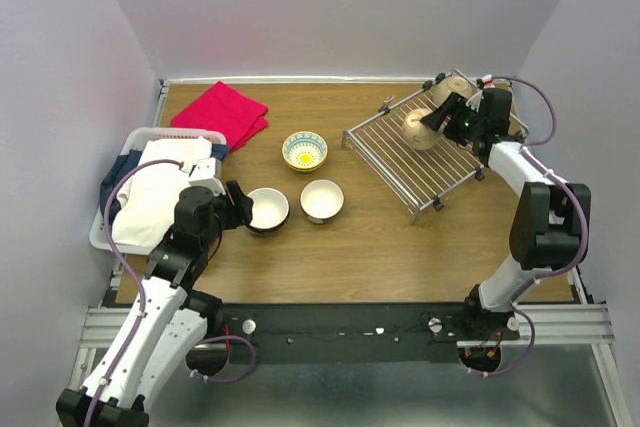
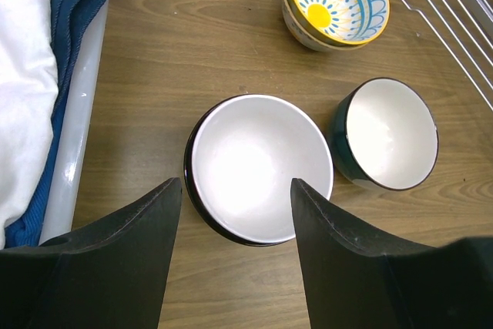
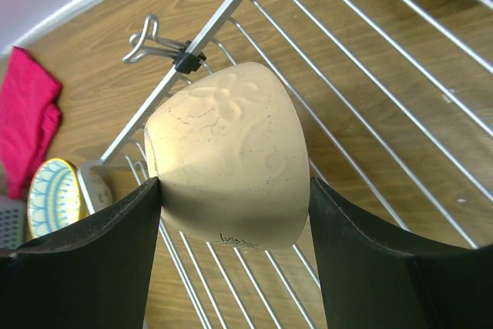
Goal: Unload the bowls from the dish rack
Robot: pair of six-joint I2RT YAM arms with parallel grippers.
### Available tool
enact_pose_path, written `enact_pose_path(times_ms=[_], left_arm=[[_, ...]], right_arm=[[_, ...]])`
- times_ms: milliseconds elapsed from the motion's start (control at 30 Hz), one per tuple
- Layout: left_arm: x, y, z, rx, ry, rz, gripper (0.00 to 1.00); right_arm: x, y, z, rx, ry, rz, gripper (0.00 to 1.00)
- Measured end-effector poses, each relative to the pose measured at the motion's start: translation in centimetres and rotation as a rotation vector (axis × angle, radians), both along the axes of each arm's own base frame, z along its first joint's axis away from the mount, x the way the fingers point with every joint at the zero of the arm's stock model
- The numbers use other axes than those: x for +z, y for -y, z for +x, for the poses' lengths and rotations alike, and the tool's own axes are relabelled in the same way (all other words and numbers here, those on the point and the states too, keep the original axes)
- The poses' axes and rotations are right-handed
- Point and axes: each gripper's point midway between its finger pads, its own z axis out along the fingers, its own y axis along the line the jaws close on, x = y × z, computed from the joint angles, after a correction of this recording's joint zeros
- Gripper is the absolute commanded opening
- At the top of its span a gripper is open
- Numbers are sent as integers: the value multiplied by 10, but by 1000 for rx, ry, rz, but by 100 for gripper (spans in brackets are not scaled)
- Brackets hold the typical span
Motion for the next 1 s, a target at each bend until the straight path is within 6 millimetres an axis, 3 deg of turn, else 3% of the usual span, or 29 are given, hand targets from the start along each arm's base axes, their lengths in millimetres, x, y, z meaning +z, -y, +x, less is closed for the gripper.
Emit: enact_pose_path(times_ms=[200,467,667,800,1000], left_arm=[[-3,0,1,-1,-12,4,67],[-13,6,5,-17,-51,3,67],[-20,12,10,-27,-87,-15,68],[-16,16,15,-36,-94,-25,68],[-3,26,29,-58,-100,-40,68]], right_arm=[[14,-2,-12,38,40,-172,23],[33,-29,-30,124,119,-484,24],[61,-42,-40,154,219,-726,24],[77,-46,-49,163,276,-877,25],[84,-75,-74,261,384,-1115,26]])
